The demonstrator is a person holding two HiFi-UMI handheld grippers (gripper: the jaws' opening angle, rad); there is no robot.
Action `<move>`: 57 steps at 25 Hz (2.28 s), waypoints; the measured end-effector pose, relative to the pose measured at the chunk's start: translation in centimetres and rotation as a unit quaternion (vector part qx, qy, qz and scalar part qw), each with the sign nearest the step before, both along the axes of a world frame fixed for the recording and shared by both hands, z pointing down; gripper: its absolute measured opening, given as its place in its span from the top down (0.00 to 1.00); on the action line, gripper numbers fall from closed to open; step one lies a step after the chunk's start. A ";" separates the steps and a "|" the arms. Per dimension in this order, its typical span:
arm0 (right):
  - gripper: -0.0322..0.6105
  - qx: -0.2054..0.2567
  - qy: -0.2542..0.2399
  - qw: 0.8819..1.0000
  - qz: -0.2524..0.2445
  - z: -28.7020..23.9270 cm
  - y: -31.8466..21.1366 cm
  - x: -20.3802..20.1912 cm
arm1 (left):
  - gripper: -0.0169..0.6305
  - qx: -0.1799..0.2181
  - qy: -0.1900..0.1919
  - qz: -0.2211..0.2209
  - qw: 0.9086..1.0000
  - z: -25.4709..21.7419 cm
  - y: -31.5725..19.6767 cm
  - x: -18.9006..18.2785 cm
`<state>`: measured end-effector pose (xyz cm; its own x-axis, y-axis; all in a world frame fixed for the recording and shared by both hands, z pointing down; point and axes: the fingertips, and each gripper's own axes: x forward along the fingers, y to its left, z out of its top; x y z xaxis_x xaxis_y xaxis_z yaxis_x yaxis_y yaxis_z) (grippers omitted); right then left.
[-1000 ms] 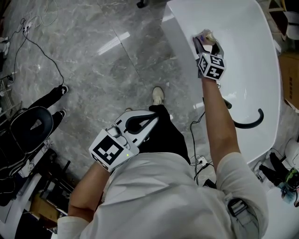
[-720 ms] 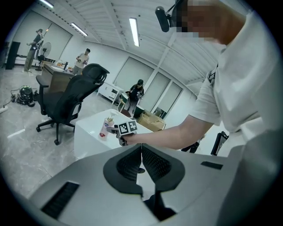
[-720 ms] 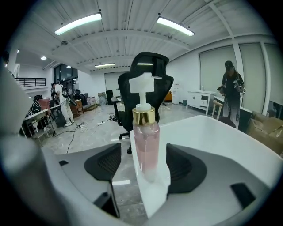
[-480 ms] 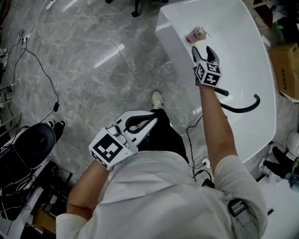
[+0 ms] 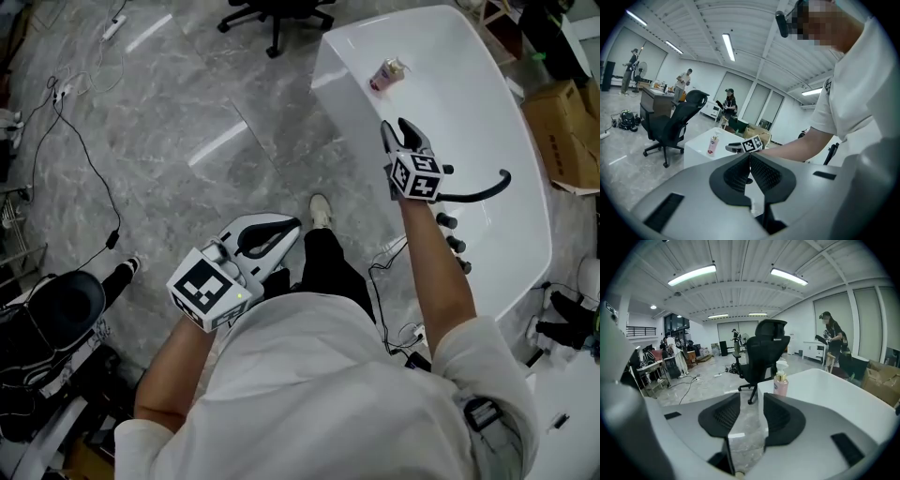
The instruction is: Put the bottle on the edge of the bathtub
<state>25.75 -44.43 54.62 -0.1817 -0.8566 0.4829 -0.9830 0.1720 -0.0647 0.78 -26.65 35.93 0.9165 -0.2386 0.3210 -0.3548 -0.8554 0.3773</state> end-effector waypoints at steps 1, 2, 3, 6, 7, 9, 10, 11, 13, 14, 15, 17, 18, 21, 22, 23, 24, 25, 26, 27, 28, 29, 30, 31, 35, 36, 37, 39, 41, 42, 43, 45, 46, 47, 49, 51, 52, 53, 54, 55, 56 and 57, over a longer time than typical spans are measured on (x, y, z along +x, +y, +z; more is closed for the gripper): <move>0.70 0.002 -0.001 1.000 -0.003 -0.8 1.0 -0.7 | 0.95 0.002 0.002 -0.001 1.000 -0.3 0.5 -0.7; 0.72 0.004 -0.003 1.000 -0.005 -1.5 2.1 -1.4 | 0.95 0.004 0.004 -0.002 1.000 -0.7 1.0 -1.3; 0.77 0.004 -0.006 1.000 -0.008 -2.2 3.3 -2.2 | 0.95 0.006 0.006 -0.003 1.000 -0.9 1.5 -1.9; 0.84 0.005 -0.011 1.000 -0.024 -4.1 7.2 -4.8 | 0.95 0.009 0.018 -0.005 1.000 -1.5 3.2 -3.8; 0.85 0.007 -0.013 0.999 -0.029 -4.8 8.4 -5.7 | 0.95 0.010 0.022 -0.006 1.000 -1.8 3.7 -4.4; 0.91 0.010 -0.020 0.999 -0.032 -6.2 10.8 -7.4 | 0.95 0.014 0.030 -0.008 0.999 -2.2 4.5 -5.6; 0.92 0.012 -0.024 0.999 -0.033 -6.9 11.9 -8.1 | 0.95 0.018 0.033 -0.009 0.999 -2.5 4.9 -6.1; 0.94 0.013 -0.025 0.999 -0.036 -7.5 13.0 -8.9 | 0.95 0.021 0.037 -0.009 0.999 -2.7 5.3 -6.6; 0.94 0.011 -0.024 0.998 -0.051 -8.5 15.2 -10.6 | 0.95 0.029 0.043 -0.010 0.999 -3.1 6.1 -7.4; 0.94 0.009 -0.023 0.998 -0.061 -8.9 16.4 -11.5 | 0.95 0.032 0.044 -0.010 0.998 -3.2 6.5 -7.8; 0.94 0.007 -0.023 0.997 -0.070 -9.2 17.5 -12.5 | 0.95 0.035 0.045 -0.011 0.998 -3.3 7.0 -8.3; 0.94 0.006 -0.024 0.996 -0.084 -10.0 19.6 -14.1 | 0.95 0.039 0.044 -0.013 0.998 -3.4 7.9 -9.1; 0.94 0.006 -0.025 0.996 -0.089 -10.4 20.6 -14.8 | 0.95 0.041 0.043 -0.015 0.998 -3.4 8.3 -9.6; 0.94 0.007 -0.029 0.994 -0.105 -11.8 23.0 -16.7 | 0.95 0.044 0.038 -0.023 0.998 -3.2 9.4 -10.7; 0.94 0.009 -0.032 0.993 -0.110 -12.3 23.6 -17.3 | 0.95 0.044 0.036 -0.026 0.998 -3.1 9.7 -11.1; 0.94 0.012 -0.035 0.993 -0.113 -12.8 24.2 -17.8 | 0.95 0.045 0.035 -0.029 0.998 -3.0 9.9 -11.4; 0.94 0.014 -0.037 0.992 -0.116 -13.2 24.6 -18.3 | 0.95 0.045 0.034 -0.031 0.998 -2.9 10.1 -11.8; 0.94 0.016 -0.039 0.992 -0.117 -13.5 25.1 -18.8 | 0.95 0.046 0.034 -0.032 0.998 -2.8 10.4 -12.1; 0.94 0.019 -0.039 0.992 -0.119 -13.8 25.5 -19.3 | 0.95 0.046 0.034 -0.033 0.998 -2.7 10.7 -12.4; 0.94 0.022 -0.038 0.992 -0.121 -14.1 25.8 -19.8 | 0.95 0.046 0.034 -0.034 0.998 -2.6 10.9 -12.7; 0.94 0.026 -0.034 0.991 -0.125 -14.3 26.1 -20.3 | 0.95 0.047 0.035 -0.034 0.998 -2.6 11.1 -12.9; 0.94 0.028 -0.029 0.991 -0.129 -14.4 26.2 -20.7 | 0.95 0.047 0.036 -0.035 0.998 -2.7 11.3 -13.1; 0.94 0.028 -0.024 0.990 -0.134 -14.4 26.4 -21.0 | 0.95 0.048 0.037 -0.036 0.998 -2.7 11.4 -13.3; 0.94 0.027 -0.022 0.990 -0.138 -14.4 26.5 -21.2 | 0.95 0.050 0.037 -0.037 0.997 -2.7 11.6 -13.4; 0.94 0.024 -0.022 0.988 -0.149 -14.6 26.8 -22.1 | 0.95 0.053 0.039 -0.042 0.997 -2.9 12.2 -14.0; 0.94 0.025 -0.022 0.988 -0.152 -14.8 26.9 -22.3 | 0.95 0.053 0.040 -0.045 0.997 -2.8 12.3 -14.3; 0.94 0.026 -0.021 0.987 -0.155 -14.9 26.9 -22.5 | 0.95 0.053 0.040 -0.048 0.997 -2.8 12.4 -14.5; 0.94 0.027 -0.021 0.987 -0.160 -15.1 26.9 -22.9 | 0.95 0.054 0.040 -0.054 0.996 -2.8 12.6 -14.9; 0.94 0.028 -0.022 0.986 -0.164 -15.3 26.9 -23.2 | 0.95 0.054 0.041 -0.058 0.996 -2.9 12.7 -15.1; 0.94 0.028 -0.023 0.985 -0.166 -15.4 26.9 -23.4 | 0.95 0.053 0.041 -0.059 0.996 -2.9 12.8 -15.3; 0.94 0.029 -0.024 0.985 -0.168 -15.5 26.9 -23.5 | 0.95 0.052 0.041 -0.060 0.996 -2.9 12.9 -15.3; 0.94 0.030 -0.027 0.985 -0.170 -15.6 27.0 -23.6 | 0.95 0.050 0.040 -0.061 0.996 -2.8 13.0 -15.3; 0.94 0.030 -0.029 0.984 -0.171 -15.6 26.9 -23.6 | 0.95 0.050 0.039 -0.061 0.996 -2.7 13.0 -15.2; 0.94 0.030 -0.031 0.984 -0.171 -15.7 26.9 -23.6 | 0.95 0.049 0.038 -0.061 0.996 -2.7 13.0 -15.2; 0.94 0.034 -0.035 0.984 -0.173 -15.9 26.9 -23.8 | 0.95 0.050 0.038 -0.060 0.996 -2.7 13.0 -15.1; 0.94 0.038 -0.038 0.983 -0.175 -16.2 27.0 -24.2 | 0.95 0.050 0.037 -0.060 0.996 -2.7 13.0 -15.2; 0.94 0.040 -0.038 0.983 -0.178 -16.3 27.0 -24.3 | 0.95 0.050 0.036 -0.060 0.996 -2.7 13.0 -15.3; 0.94 0.041 -0.037 0.982 -0.180 -16.5 27.0 -24.5 | 0.95 0.049 0.035 -0.060 0.996 -2.7 12.9 -15.3; 0.94 0.043 -0.036 0.982 -0.182 -16.6 27.0 -24.5 | 0.95 0.048 0.035 -0.060 0.996 -2.7 12.9 -15.2; 0.94 0.043 -0.035 0.982 -0.182 -16.6 26.9 -24.6 | 0.95 0.047 0.035 -0.059 0.997 -2.6 12.8 -15.1; 0.94 0.044 -0.034 0.982 -0.182 -16.6 26.9 -24.6 | 0.95 0.047 0.035 -0.059 0.997 -2.5 12.8 -15.1; 0.94 0.045 -0.034 0.982 -0.182 -16.5 26.7 -24.6 | 0.95 0.046 0.033 -0.058 0.997 -2.4 12.7 -15.1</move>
